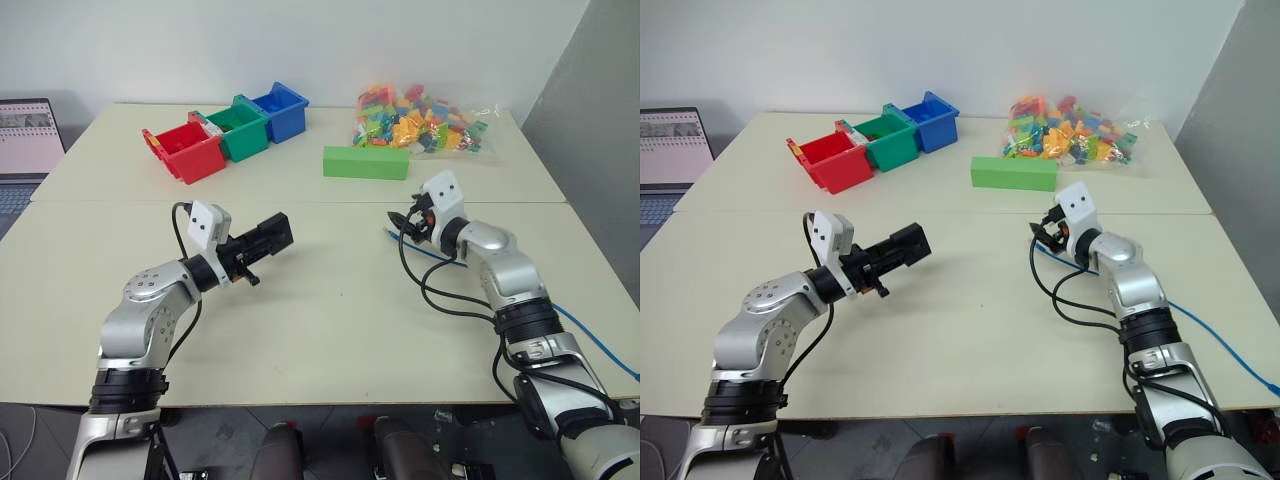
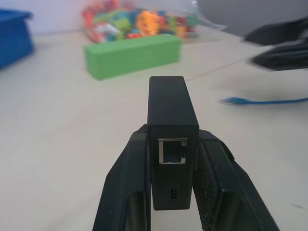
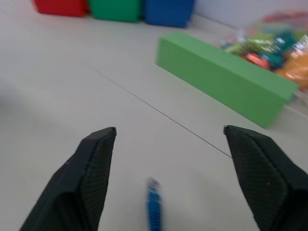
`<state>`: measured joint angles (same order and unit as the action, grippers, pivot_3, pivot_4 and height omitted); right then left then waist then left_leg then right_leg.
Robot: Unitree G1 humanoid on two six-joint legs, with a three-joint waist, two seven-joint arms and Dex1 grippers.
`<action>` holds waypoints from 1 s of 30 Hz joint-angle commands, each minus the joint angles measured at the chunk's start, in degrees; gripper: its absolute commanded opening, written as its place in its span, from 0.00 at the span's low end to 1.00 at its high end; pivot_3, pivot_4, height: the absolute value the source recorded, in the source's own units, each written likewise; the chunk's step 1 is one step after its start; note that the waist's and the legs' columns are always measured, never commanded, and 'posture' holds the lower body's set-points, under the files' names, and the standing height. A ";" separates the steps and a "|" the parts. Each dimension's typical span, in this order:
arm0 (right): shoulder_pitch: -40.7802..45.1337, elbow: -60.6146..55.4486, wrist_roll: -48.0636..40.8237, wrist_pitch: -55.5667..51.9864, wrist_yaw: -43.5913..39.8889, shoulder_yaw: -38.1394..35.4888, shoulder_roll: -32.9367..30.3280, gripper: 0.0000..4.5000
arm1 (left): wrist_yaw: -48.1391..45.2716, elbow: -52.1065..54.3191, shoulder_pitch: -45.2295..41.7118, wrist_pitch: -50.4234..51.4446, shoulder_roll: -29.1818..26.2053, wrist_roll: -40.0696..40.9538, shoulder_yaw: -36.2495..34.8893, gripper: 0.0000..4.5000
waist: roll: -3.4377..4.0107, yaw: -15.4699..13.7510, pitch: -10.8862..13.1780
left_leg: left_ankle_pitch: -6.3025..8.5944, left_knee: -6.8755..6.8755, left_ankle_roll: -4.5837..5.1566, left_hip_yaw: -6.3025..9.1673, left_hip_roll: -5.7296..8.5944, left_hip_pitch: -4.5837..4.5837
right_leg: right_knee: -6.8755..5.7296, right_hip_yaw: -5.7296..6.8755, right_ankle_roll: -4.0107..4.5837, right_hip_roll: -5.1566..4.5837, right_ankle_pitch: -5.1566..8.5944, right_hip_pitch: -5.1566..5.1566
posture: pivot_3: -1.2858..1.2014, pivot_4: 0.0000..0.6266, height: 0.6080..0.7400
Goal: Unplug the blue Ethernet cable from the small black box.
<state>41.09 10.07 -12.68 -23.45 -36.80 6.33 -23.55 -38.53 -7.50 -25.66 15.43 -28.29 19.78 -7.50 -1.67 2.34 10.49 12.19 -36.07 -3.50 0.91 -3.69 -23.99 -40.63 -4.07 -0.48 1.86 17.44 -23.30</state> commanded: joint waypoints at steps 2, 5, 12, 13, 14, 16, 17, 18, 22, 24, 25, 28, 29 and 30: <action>-1.14 -17.66 -9.44 -12.36 -7.59 1.03 -1.71 0.88 | 10.46 -13.88 -5.92 -18.20 2.60 -9.99 -0.31 0.18 | 0.00 -0.10 0.00 | 0.00 -0.01 0.00 0.00 0.00 0.00 | 0.00 0.00 0.00 0.00 0.00 0.00 | 0.52 0.24 1.00; -0.53 -22.74 -11.35 -17.36 -7.73 1.76 -1.82 0.88 | 12.06 -22.71 -8.51 -23.44 3.93 -11.21 -0.45 0.18 | -0.01 -0.21 0.00 | 0.00 -0.02 0.00 0.00 0.02 0.00 | -0.05 0.02 -0.01 -0.03 -0.01 0.00 | 0.52 0.24 1.00; 0.26 -25.87 -12.09 -22.28 -6.78 2.75 -1.77 0.88 | 15.28 -39.19 -12.77 -29.61 4.85 -12.10 -1.54 0.18 | -0.01 -0.40 -0.01 | 0.00 -0.03 0.00 0.01 0.03 -0.04 | -0.03 0.07 -0.01 -0.03 -0.01 0.00 | 0.52 0.24 1.00; 0.17 -25.94 -11.93 -22.42 -6.69 2.83 -1.80 0.88 | 15.42 -40.27 -12.89 -29.84 4.85 -12.07 -1.53 0.18 | -0.01 -0.38 -0.01 | 0.00 -0.03 0.00 0.02 0.03 -0.05 | -0.02 0.09 -0.02 -0.03 -0.01 0.00 | 0.52 0.24 1.00; 0.13 -25.99 -11.88 -22.57 -6.61 2.84 -1.81 0.88 | 15.48 -41.09 -13.00 -30.32 4.82 -12.14 -1.52 0.18 | -0.01 -0.37 -0.01 | 0.00 -0.03 0.00 0.01 0.03 -0.05 | -0.02 0.08 -0.02 -0.02 -0.01 0.00 | 0.52 0.24 1.00; 0.06 -26.12 -11.88 -22.80 -6.49 2.82 -1.82 0.89 | 15.28 -42.05 -13.09 -31.03 4.80 -12.07 -1.58 0.25 | -0.01 -0.39 -0.01 | 0.00 -0.03 0.00 0.02 0.02 -0.05 | -0.02 0.11 -0.02 -0.02 -0.01 0.00 | 0.52 0.24 1.00; 0.00 -26.21 -11.84 -22.95 -6.33 2.81 -1.83 0.90 | 14.20 -42.12 -12.81 -30.76 4.92 -11.25 -1.92 0.33 | -0.01 -0.37 -0.01 | 0.00 -0.03 0.00 0.02 0.03 -0.04 | -0.03 0.10 -0.02 -0.02 -0.01 0.00 | 0.52 0.24 1.00; -0.02 -26.20 -11.74 -23.02 -6.25 2.85 -1.86 0.90 | 13.32 -42.05 -12.49 -30.14 5.02 -10.44 -2.32 0.36 | -0.01 -0.36 -0.01 | 0.00 -0.03 0.00 0.02 0.03 -0.04 | -0.04 0.10 -0.02 -0.02 -0.01 0.00 | 0.52 0.24 1.00; -0.06 -26.14 -11.51 -23.14 -6.12 2.98 -1.86 0.90 | 11.45 -40.80 -11.52 -28.84 5.07 -9.07 -3.18 0.53 | -0.01 -0.36 -0.01 | 0.00 -0.03 0.00 0.02 0.02 -0.04 | -0.05 0.11 -0.01 -0.02 -0.01 0.00 | 0.52 0.24 1.00; -0.02 -26.09 -11.38 -23.08 -6.11 3.09 -1.83 0.90 | 11.34 -39.81 -10.99 -27.88 5.00 -8.67 -3.54 0.61 | -0.01 -0.36 -0.01 | 0.00 -0.03 0.00 0.02 0.02 -0.04 | -0.05 0.11 -0.02 -0.02 -0.01 0.00 | 0.52 0.24 1.00; -0.04 -26.14 -11.36 -23.06 -6.10 3.12 -1.84 0.90 | 11.21 -39.06 -10.56 -27.52 4.90 -8.57 -3.49 0.68 | -0.01 -0.36 -0.01 | 0.00 -0.03 -0.01 0.02 0.02 -0.04 | -0.05 0.11 -0.02 -0.02 -0.01 0.00 | 0.52 0.24 1.00; -0.13 -26.19 -11.31 -23.01 -6.05 3.13 -1.84 0.90 | 11.42 -35.53 -8.36 -25.95 4.41 -8.71 -3.17 0.81 | -0.01 -0.34 -0.01 | 0.00 -0.03 0.00 0.03 0.02 -0.04 | -0.05 0.11 -0.02 -0.02 -0.01 0.00 | 0.52 0.24 1.00; -0.21 -26.25 -11.19 -22.92 -6.03 3.21 -1.92 0.90 | 11.80 -33.68 -7.29 -24.98 4.25 -8.61 -3.35 0.86 | -0.01 -0.34 -0.01 | 0.00 -0.03 0.00 0.02 0.02 -0.04 | -0.05 0.10 -0.01 -0.02 -0.01 0.00 | 0.52 0.24 1.00; -0.38 -26.41 -11.15 -22.92 -5.98 3.22 -2.00 0.90 | 12.21 -31.59 -6.13 -23.67 4.04 -8.45 -3.58 0.86 | -0.01 -0.34 -0.01 | 0.00 -0.03 0.00 0.03 0.02 -0.04 | -0.05 0.10 -0.01 -0.02 -0.01 0.00 | 0.52 0.24 1.00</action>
<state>40.10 -13.60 -23.76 -46.90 -43.13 10.24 -25.02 -26.85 -43.81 -33.01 -9.85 -23.26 10.44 -9.88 -1.68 2.00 10.49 12.18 -36.09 -3.51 0.94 -3.67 -24.03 -40.68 -3.97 -0.50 1.84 17.43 -23.30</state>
